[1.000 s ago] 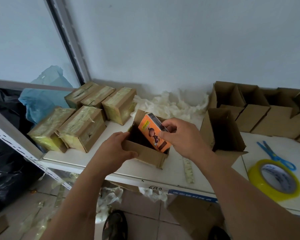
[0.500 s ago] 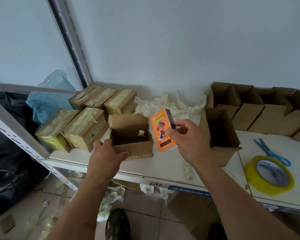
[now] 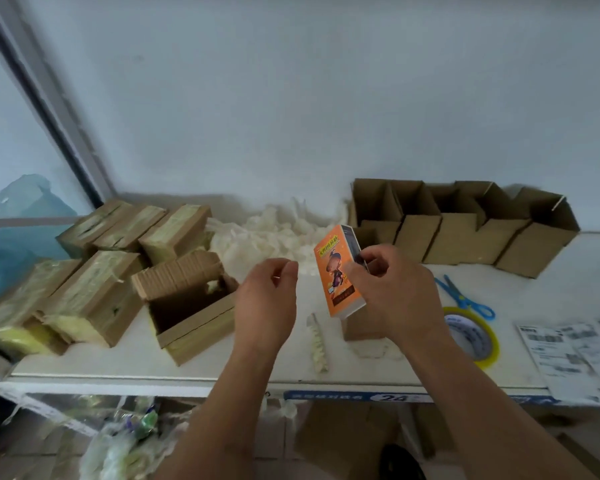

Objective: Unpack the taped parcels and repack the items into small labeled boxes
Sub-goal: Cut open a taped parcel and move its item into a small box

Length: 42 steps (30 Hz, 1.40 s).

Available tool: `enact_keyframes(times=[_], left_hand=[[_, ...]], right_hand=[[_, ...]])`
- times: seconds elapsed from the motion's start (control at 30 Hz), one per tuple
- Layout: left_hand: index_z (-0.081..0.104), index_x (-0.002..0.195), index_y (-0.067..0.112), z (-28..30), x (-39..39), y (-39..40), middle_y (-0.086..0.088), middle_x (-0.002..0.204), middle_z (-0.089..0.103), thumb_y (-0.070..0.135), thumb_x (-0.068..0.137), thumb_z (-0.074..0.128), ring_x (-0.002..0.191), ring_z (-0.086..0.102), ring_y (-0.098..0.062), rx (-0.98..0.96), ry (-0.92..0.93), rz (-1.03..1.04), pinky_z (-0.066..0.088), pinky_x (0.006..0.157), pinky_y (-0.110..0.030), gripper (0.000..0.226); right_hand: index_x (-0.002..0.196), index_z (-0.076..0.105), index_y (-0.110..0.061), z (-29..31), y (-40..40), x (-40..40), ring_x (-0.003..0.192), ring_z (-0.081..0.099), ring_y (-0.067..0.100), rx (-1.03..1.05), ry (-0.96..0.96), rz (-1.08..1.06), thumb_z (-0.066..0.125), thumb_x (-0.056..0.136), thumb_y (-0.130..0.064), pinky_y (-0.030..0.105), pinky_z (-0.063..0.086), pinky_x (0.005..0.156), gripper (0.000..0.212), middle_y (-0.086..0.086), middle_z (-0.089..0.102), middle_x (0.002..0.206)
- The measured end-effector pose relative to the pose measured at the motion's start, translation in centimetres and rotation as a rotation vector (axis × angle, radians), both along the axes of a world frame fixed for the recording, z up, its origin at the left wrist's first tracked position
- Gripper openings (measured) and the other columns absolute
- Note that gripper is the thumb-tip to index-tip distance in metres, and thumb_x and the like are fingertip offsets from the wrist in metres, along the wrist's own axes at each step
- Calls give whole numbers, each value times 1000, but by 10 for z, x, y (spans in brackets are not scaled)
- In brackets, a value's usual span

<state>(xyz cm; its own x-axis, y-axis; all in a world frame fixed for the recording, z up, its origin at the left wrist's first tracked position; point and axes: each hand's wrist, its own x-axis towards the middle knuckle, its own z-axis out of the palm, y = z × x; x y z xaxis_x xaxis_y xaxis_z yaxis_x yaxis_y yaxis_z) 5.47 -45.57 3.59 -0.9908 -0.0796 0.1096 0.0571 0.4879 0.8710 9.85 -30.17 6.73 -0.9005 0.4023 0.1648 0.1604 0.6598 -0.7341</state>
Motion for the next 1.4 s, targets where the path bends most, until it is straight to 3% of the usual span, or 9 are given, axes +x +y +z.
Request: enact_keyframes(times=[0.13,0.27,0.33,0.5,0.63,0.83,0.93,1.23,1.4], left_hand=[[63,121,25,-10,-9,34,14,105,63,43,100,49,86,53,1,101,-138,-46,42,75,-24,31],[59,126,24,-21,-17,56,11,113,63,53,98,46,102,57,-8,172,-254,-99,48,90,-33,42],[58,127,23,-23,-21,66,10,112,62,56,98,45,102,57,-10,181,-284,-126,48,86,-32,46],[59,127,20,-30,-26,78,3,117,66,55,95,51,101,63,-12,123,-316,-151,50,76,-28,48],[67,105,26,-37,-23,79,9,94,72,44,97,54,86,69,-10,200,-312,-156,60,80,-38,24],[68,92,28,-35,-15,80,9,84,70,31,99,53,75,69,-10,159,-272,-153,62,70,-33,17],[64,82,32,-35,-12,79,9,80,69,29,99,52,75,68,-12,124,-272,-128,61,70,-36,21],[68,86,25,-37,-9,71,-2,90,69,24,99,53,83,69,-20,222,-356,-86,62,71,-37,20],[69,92,15,-36,-13,61,-6,84,71,20,100,53,73,72,-21,315,-410,-52,62,72,-36,18]], right_hand=[[115,61,-24,5,28,0,85,66,11,-24,22,-62,59,93,-40,23,55,67,26,-3,67,107],[118,59,-25,1,47,-7,86,64,9,-21,18,-92,56,95,-42,12,46,56,29,-4,65,110],[120,58,-25,-2,51,-11,85,63,8,2,20,-96,55,95,-43,10,43,56,31,-4,65,111],[117,57,-28,-19,56,-24,92,61,11,114,-29,-91,57,93,-48,26,55,74,31,-3,60,110],[101,50,-33,-32,54,-30,85,56,8,203,-106,-88,55,92,-51,21,47,69,20,-7,57,103],[90,45,-36,-39,44,-30,98,50,12,480,-116,-155,49,93,-57,37,30,105,21,-13,53,92],[92,52,-35,-43,41,-32,107,51,15,488,-160,-165,48,93,-57,39,24,108,22,-10,61,99],[100,63,-33,-49,26,-43,118,48,17,544,-276,-145,48,93,-54,46,13,114,27,-8,62,111],[103,64,-32,-56,26,-40,119,45,21,601,-254,-125,50,95,-43,46,21,113,19,-3,55,117]])
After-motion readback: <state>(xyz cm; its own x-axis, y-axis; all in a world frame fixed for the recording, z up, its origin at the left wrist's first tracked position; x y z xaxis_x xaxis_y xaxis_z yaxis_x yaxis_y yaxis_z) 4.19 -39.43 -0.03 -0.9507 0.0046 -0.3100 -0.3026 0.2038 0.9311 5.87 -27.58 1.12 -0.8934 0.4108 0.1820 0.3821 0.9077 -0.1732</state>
